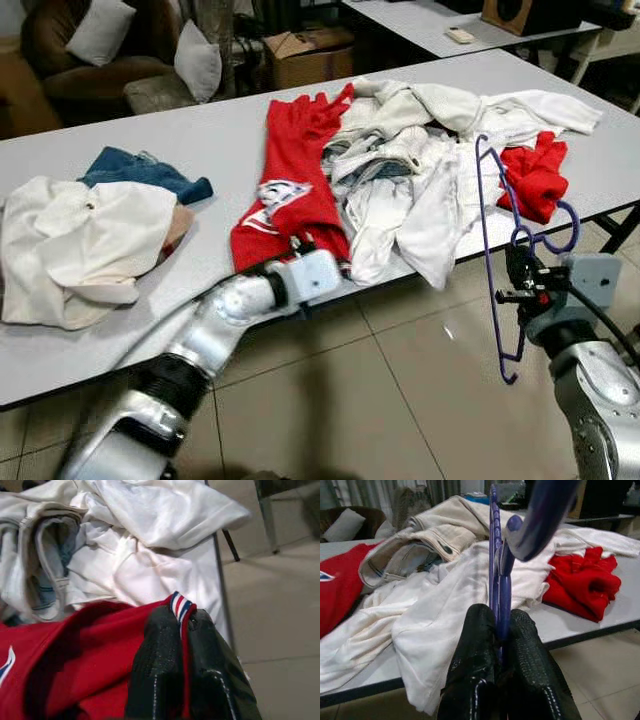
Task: Hang hanger
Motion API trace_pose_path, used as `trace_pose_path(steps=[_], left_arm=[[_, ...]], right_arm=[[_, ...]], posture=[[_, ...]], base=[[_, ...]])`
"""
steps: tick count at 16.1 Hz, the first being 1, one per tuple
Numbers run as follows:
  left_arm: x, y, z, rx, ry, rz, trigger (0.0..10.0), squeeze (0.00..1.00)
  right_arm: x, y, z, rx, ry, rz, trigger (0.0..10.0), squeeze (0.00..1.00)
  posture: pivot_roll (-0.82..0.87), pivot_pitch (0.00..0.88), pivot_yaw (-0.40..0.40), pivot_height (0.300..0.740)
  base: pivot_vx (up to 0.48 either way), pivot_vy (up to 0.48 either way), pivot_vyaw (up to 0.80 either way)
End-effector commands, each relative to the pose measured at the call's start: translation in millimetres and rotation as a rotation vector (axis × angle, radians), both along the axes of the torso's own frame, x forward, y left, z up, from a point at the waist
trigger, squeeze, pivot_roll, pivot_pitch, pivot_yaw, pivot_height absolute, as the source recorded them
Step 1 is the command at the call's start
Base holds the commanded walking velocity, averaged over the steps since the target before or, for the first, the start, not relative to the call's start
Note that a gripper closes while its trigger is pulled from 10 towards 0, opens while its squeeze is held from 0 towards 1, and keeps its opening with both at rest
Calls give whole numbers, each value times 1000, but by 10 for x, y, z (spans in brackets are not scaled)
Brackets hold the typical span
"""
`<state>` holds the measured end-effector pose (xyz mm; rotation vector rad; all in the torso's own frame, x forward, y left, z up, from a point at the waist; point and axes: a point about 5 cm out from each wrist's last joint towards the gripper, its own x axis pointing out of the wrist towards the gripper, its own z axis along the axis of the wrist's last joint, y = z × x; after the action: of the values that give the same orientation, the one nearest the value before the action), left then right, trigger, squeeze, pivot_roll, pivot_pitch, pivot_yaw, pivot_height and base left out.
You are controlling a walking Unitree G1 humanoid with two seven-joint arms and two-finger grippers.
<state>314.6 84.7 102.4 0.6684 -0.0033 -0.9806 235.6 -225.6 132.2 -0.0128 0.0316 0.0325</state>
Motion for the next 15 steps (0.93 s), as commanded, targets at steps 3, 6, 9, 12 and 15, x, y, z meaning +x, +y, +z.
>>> trace_pose_path(steps=[3,6,9,12,15], left_arm=[[2,25,50,-37,74,-21,10000,1000],[-78,24,47,-101,132,-40,10000,1000],[-142,88,135,-204,203,-90,10000,1000],[3,308,329,-366,195,21,10000,1000],[70,531,357,-382,211,110,10000,0]], right_arm=[[4,-35,64,-16,-14,1,10000,0],[3,-27,64,-21,-11,11,10000,0],[9,-12,62,-20,-11,18,10000,0],[10,7,72,-22,-18,30,10000,0],[-11,19,53,-21,-14,32,10000,0]], posture=[[-208,0,69,740],[-205,0,64,740],[-201,0,63,740],[-202,0,69,740],[-205,0,78,740]], base=[[0,0,0],[0,0,0],[0,0,0],[0,0,0],[0,0,0]])
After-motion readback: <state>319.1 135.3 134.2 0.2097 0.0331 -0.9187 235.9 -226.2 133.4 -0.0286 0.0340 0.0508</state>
